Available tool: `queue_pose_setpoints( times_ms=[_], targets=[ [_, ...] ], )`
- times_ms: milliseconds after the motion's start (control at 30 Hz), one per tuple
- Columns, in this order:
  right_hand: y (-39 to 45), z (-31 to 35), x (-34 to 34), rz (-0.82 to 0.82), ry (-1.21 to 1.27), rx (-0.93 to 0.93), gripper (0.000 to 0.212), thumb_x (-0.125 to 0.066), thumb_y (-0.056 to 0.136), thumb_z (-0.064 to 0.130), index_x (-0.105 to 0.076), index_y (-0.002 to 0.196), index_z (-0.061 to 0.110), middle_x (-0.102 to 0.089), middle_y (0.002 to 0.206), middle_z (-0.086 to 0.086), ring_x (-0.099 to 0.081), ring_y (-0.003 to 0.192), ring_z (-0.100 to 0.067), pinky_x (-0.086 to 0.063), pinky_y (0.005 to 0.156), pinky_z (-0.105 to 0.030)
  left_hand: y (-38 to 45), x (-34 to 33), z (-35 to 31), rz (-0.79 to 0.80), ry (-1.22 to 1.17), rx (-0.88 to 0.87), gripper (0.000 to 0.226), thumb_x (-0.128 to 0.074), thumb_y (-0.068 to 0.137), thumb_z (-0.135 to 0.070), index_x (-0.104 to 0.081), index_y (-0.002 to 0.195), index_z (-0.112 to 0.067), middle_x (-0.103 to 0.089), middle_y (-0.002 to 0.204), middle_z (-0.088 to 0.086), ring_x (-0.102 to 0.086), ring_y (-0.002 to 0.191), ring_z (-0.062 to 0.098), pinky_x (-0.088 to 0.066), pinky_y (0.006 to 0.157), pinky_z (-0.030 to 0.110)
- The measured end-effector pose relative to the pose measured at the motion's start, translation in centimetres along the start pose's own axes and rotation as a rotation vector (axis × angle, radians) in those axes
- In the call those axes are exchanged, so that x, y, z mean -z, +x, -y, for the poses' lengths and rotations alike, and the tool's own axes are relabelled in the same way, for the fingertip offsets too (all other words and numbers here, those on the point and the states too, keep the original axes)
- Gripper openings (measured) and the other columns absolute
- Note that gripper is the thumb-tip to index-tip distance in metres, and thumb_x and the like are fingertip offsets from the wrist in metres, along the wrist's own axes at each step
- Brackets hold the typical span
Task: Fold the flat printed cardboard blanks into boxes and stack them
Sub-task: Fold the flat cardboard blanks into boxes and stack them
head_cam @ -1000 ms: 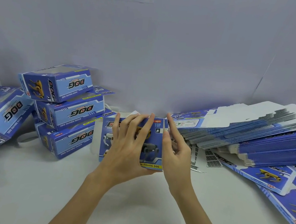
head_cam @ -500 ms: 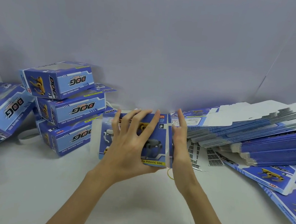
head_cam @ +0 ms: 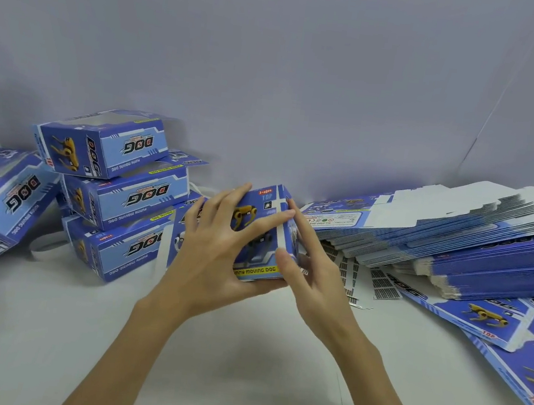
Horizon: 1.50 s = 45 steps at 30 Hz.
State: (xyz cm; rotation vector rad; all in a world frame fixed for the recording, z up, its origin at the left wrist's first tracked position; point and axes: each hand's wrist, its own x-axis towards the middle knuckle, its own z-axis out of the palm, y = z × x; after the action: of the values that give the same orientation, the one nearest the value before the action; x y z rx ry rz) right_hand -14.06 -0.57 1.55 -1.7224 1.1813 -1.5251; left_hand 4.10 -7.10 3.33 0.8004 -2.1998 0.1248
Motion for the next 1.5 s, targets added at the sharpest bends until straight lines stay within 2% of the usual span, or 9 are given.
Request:
queue_pose_setpoints(
  times_ms=[233, 367, 467, 600, 700, 967, 1167, 1367, 1500],
  targets=[
    [-0.1, -0.3, -0.9, -0.032, 0.002, 0.015, 0.059, -0.051, 0.109, 0.035, -0.030, 0.163, 0.046, -0.048, 0.159, 0.014, -0.055, 0.141, -0.020, -0.055, 0.107, -0.049, 0.0, -0.1, 0.0, -0.030, -0.152, 0.012, 0.070, -0.066, 0.077, -0.077, -0.043, 0.135, -0.048, -0.032, 0.163, 0.009, -0.032, 0.148, 0.029, -0.028, 0.113, 0.069],
    [-0.3, -0.7, -2.1, -0.038, -0.109, 0.068, 0.056, -0.033, 0.111, 0.050, -0.013, 0.163, 0.055, -0.010, 0.173, 0.015, -0.021, 0.158, -0.004, -0.043, 0.121, -0.047, -0.1, -0.2, 0.0, -0.014, -0.139, 0.044, 0.069, -0.063, 0.076, -0.079, -0.042, 0.136, -0.051, -0.031, 0.164, 0.007, -0.031, 0.149, 0.027, -0.026, 0.115, 0.068],
    [-0.3, -0.7, -1.8, -0.049, -0.268, 0.099, 0.061, -0.034, 0.107, 0.061, -0.009, 0.163, 0.057, 0.012, 0.173, 0.021, -0.022, 0.158, -0.002, -0.047, 0.117, -0.043, 0.0, -0.2, -0.2, -0.008, -0.104, 0.051, 0.070, -0.064, 0.077, -0.076, -0.041, 0.138, -0.052, -0.031, 0.165, 0.007, -0.032, 0.150, 0.029, -0.025, 0.116, 0.067],
    [-0.4, -0.9, -1.6, -0.087, -0.402, 0.182, 0.084, -0.056, 0.101, 0.058, -0.005, 0.167, 0.046, 0.000, 0.176, 0.014, -0.013, 0.159, 0.002, -0.035, 0.114, -0.009, 0.1, -0.4, -0.8, -0.006, -0.109, 0.081, 0.080, -0.078, 0.074, -0.060, -0.036, 0.141, -0.047, -0.033, 0.165, 0.007, -0.033, 0.150, 0.031, -0.023, 0.117, 0.067],
    [-0.4, -0.9, -2.0, -0.115, -0.454, 0.207, 0.080, -0.052, 0.104, 0.045, -0.006, 0.169, 0.038, -0.003, 0.177, 0.013, -0.016, 0.159, 0.002, -0.029, 0.109, -0.001, 0.1, -0.2, -0.9, -0.029, -0.127, 0.085, 0.082, -0.079, 0.071, -0.057, -0.036, 0.139, -0.044, -0.037, 0.163, 0.008, -0.037, 0.149, 0.032, -0.023, 0.117, 0.067],
    [-0.8, -0.7, -2.7, -0.135, -0.507, 0.151, 0.069, -0.037, 0.107, 0.043, -0.002, 0.166, 0.047, 0.012, 0.174, 0.024, -0.048, 0.146, -0.016, -0.055, 0.101, -0.040, 0.0, -0.7, -0.7, -0.044, -0.174, 0.087, 0.085, -0.075, 0.069, -0.059, -0.033, 0.141, -0.039, -0.033, 0.165, 0.000, -0.033, 0.150, 0.025, -0.022, 0.120, 0.060],
    [-0.6, -1.1, -2.7, -0.172, -0.342, 0.145, 0.073, -0.052, 0.105, 0.044, -0.013, 0.166, 0.047, -0.001, 0.175, 0.014, -0.030, 0.154, -0.001, -0.055, 0.107, -0.033, 0.0, -1.4, -0.5, -0.084, -0.208, 0.103, 0.107, -0.077, 0.069, -0.061, -0.033, 0.157, -0.022, -0.035, 0.160, -0.003, -0.029, 0.149, 0.025, -0.026, 0.123, 0.054],
    [-0.3, -1.7, -2.6, -0.146, -0.261, 0.141, 0.069, -0.055, 0.109, 0.025, -0.019, 0.167, 0.039, 0.002, 0.176, 0.014, -0.032, 0.157, -0.014, -0.055, 0.109, -0.044, -0.1, -2.0, -0.7, -0.078, -0.099, 0.052, 0.107, -0.074, 0.074, -0.062, -0.035, 0.159, -0.008, -0.040, 0.160, 0.008, -0.033, 0.148, 0.033, -0.033, 0.117, 0.063],
    [-0.1, -1.6, -2.5, -0.146, -0.003, 0.016, 0.089, -0.064, 0.097, 0.051, -0.010, 0.167, 0.042, -0.021, 0.171, 0.018, -0.025, 0.157, -0.001, -0.043, 0.121, -0.035, 0.3, -2.2, -0.2, -0.147, -0.076, -0.008, 0.107, -0.068, 0.079, -0.068, -0.030, 0.160, -0.010, -0.036, 0.162, 0.009, -0.030, 0.153, 0.034, -0.026, 0.121, 0.065]
  ],
)
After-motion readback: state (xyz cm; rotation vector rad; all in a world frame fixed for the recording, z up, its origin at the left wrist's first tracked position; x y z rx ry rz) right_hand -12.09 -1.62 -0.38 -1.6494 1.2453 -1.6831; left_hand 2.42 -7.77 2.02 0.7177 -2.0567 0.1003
